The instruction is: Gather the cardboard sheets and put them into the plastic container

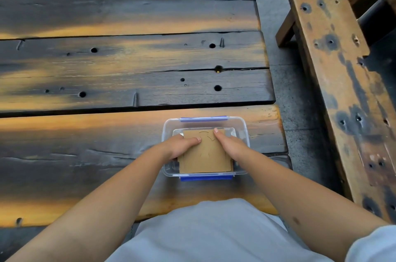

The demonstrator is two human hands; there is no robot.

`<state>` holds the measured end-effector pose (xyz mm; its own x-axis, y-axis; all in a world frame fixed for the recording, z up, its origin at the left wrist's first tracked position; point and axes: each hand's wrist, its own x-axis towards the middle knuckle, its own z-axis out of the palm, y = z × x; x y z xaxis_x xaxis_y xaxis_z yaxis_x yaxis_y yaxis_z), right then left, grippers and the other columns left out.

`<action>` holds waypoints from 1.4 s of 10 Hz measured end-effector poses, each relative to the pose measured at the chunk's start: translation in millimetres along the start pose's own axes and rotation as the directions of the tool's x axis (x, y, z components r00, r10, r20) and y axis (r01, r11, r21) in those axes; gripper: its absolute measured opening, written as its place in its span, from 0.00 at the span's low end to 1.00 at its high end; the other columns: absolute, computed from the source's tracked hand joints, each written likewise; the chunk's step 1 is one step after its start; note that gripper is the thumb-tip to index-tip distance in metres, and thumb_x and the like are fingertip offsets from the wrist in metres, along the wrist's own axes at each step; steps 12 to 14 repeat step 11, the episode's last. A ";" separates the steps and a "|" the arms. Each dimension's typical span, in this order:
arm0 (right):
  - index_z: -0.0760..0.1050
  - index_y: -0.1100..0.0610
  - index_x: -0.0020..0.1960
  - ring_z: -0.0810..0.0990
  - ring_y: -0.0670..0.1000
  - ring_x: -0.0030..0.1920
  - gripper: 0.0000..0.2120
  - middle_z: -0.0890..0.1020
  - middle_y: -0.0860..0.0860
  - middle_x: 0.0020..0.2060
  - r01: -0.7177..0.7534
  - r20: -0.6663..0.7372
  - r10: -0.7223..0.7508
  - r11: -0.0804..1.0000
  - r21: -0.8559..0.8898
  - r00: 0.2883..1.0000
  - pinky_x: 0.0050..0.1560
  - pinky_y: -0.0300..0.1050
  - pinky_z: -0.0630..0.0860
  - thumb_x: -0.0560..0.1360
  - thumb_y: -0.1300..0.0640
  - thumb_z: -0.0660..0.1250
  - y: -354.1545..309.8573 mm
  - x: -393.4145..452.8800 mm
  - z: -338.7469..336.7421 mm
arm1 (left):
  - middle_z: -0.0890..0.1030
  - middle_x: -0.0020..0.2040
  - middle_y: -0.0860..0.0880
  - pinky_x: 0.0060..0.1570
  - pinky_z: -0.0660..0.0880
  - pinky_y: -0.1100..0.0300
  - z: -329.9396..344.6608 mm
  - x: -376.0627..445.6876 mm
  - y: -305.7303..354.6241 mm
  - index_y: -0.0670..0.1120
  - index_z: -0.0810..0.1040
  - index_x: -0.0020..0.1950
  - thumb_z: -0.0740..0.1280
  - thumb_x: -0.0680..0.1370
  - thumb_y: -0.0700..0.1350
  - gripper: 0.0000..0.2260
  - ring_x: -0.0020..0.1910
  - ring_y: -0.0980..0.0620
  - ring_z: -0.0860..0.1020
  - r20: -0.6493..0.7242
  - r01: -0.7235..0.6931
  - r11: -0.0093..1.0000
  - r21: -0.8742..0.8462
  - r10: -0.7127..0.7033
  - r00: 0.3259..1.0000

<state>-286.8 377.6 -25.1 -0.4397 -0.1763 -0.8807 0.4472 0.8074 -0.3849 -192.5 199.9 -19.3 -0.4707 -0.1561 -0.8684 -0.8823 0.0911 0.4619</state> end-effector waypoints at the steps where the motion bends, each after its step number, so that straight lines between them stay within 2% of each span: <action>1: 0.67 0.53 0.74 0.73 0.59 0.67 0.52 0.72 0.55 0.71 -0.024 0.016 0.025 0.999 -0.033 1.000 0.68 0.59 0.69 0.63 0.19 0.54 -2.4 -1.0 -1.9 | 0.85 0.47 0.51 0.50 0.80 0.53 1.8 -1.4 -0.1 0.50 0.78 0.50 0.68 0.69 0.66 0.21 0.46 0.50 0.84 0.008 0.011 1.000 0.006 -0.011 1.000; 2: 0.69 0.52 0.73 0.73 0.59 0.67 0.56 0.73 0.54 0.70 -0.042 0.033 0.044 0.998 -0.052 0.998 0.69 0.59 0.68 0.57 0.16 0.53 -5.0 -1.7 -3.4 | 0.85 0.48 0.50 0.49 0.80 0.54 2.3 -4.6 3.2 0.50 0.78 0.52 0.68 0.65 0.68 0.26 0.47 0.49 0.84 0.011 0.051 0.999 0.015 -0.051 0.999; 3: 0.70 0.50 0.71 0.75 0.58 0.65 0.55 0.77 0.53 0.66 -0.054 0.081 0.052 0.998 0.021 0.995 0.68 0.58 0.69 0.55 0.16 0.55 -5.9 -2.3 -6.1 | 0.85 0.49 0.50 0.44 0.79 0.57 3.1 -8.2 5.7 0.49 0.77 0.56 0.68 0.67 0.68 0.27 0.47 0.50 0.83 0.027 0.079 0.997 0.003 -0.079 0.996; 4: 0.69 0.49 0.72 0.75 0.57 0.65 0.53 0.77 0.52 0.66 -0.065 0.083 0.052 0.984 0.164 0.995 0.69 0.58 0.69 0.57 0.17 0.58 -3.4 -5.2 -8.0 | 0.85 0.48 0.51 0.40 0.77 0.59 3.2 -13.1 5.5 0.50 0.78 0.57 0.68 0.72 0.64 0.22 0.46 0.51 0.83 0.054 0.082 0.991 -0.109 -0.077 0.996; 5: 0.70 0.49 0.70 0.77 0.56 0.62 0.45 0.80 0.54 0.61 -0.085 0.095 0.051 0.911 0.403 0.994 0.65 0.58 0.72 0.64 0.21 0.60 5.3 -9.7 -7.3 | 0.86 0.40 0.52 0.41 0.76 0.58 4.5 -21.1 2.4 0.52 0.80 0.52 0.65 0.75 0.63 0.17 0.46 0.51 0.83 0.014 0.058 0.938 -0.341 -0.057 0.998; 6: 0.76 0.50 0.64 0.82 0.55 0.57 0.38 0.84 0.55 0.56 -0.107 0.142 0.031 0.818 0.565 0.989 0.59 0.56 0.78 0.67 0.23 0.61 19.1 -12.2 -7.2 | 0.85 0.42 0.48 0.45 0.75 0.56 12.1 -25.6 -7.7 0.53 0.78 0.46 0.62 0.76 0.64 0.15 0.46 0.50 0.81 -0.046 0.044 0.836 -0.547 -0.083 0.995; 7: 0.79 0.49 0.56 0.84 0.54 0.54 0.31 0.86 0.54 0.52 -0.123 0.186 0.010 0.787 0.605 0.982 0.56 0.54 0.79 0.70 0.25 0.60 24.2 -14.2 -4.7 | 0.87 0.42 0.48 0.46 0.79 0.52 23.2 -29.6 -15.7 0.52 0.80 0.51 0.59 0.78 0.64 0.19 0.46 0.49 0.84 0.013 0.062 0.751 -0.657 -0.071 0.997; 8: 0.80 0.44 0.54 0.85 0.52 0.51 0.27 0.87 0.52 0.51 -0.118 0.189 0.010 0.814 0.569 0.982 0.55 0.52 0.80 0.70 0.26 0.60 17.8 -20.0 0.3 | 0.87 0.43 0.50 0.39 0.80 0.56 29.7 -33.8 -12.5 0.49 0.80 0.57 0.60 0.77 0.63 0.21 0.42 0.53 0.85 0.016 0.051 0.753 -0.656 -0.054 0.998; 9: 0.80 0.49 0.62 0.84 0.52 0.56 0.35 0.85 0.52 0.55 -0.098 0.184 0.002 0.855 0.509 0.983 0.61 0.53 0.77 0.69 0.25 0.60 16.5 -21.1 0.6 | 0.86 0.37 0.53 0.27 0.78 0.63 30.9 -38.6 -10.0 0.49 0.80 0.53 0.62 0.78 0.61 0.18 0.35 0.57 0.85 0.031 0.039 0.777 -0.628 -0.024 0.999; 10: 0.77 0.50 0.65 0.80 0.54 0.60 0.39 0.82 0.53 0.60 -0.088 0.176 0.011 0.896 0.436 0.984 0.69 0.56 0.70 0.67 0.23 0.61 15.5 -25.3 -2.9 | 0.85 0.53 0.51 0.42 0.79 0.59 29.8 -49.1 -3.6 0.50 0.76 0.64 0.63 0.77 0.62 0.22 0.50 0.53 0.83 0.030 0.055 0.816 -0.576 -0.046 0.998; 11: 0.72 0.50 0.69 0.76 0.52 0.59 0.40 0.79 0.50 0.60 -0.056 0.096 0.020 0.917 0.394 0.995 0.63 0.50 0.69 0.67 0.24 0.62 13.6 -33.2 -2.6 | 0.61 0.78 0.50 0.70 0.61 0.50 28.2 -56.0 -4.7 0.51 0.56 0.79 0.62 0.77 0.63 0.35 0.75 0.46 0.62 -0.146 -0.017 0.939 -0.344 -0.035 0.989; 14: 0.72 0.50 0.69 0.76 0.52 0.59 0.40 0.79 0.50 0.60 -0.056 0.096 0.020 0.917 0.394 0.995 0.63 0.50 0.69 0.67 0.24 0.62 13.6 -33.2 -2.6 | 0.61 0.78 0.50 0.70 0.61 0.50 28.2 -56.0 -4.7 0.51 0.56 0.79 0.62 0.77 0.63 0.35 0.75 0.46 0.62 -0.146 -0.017 0.939 -0.344 -0.035 0.989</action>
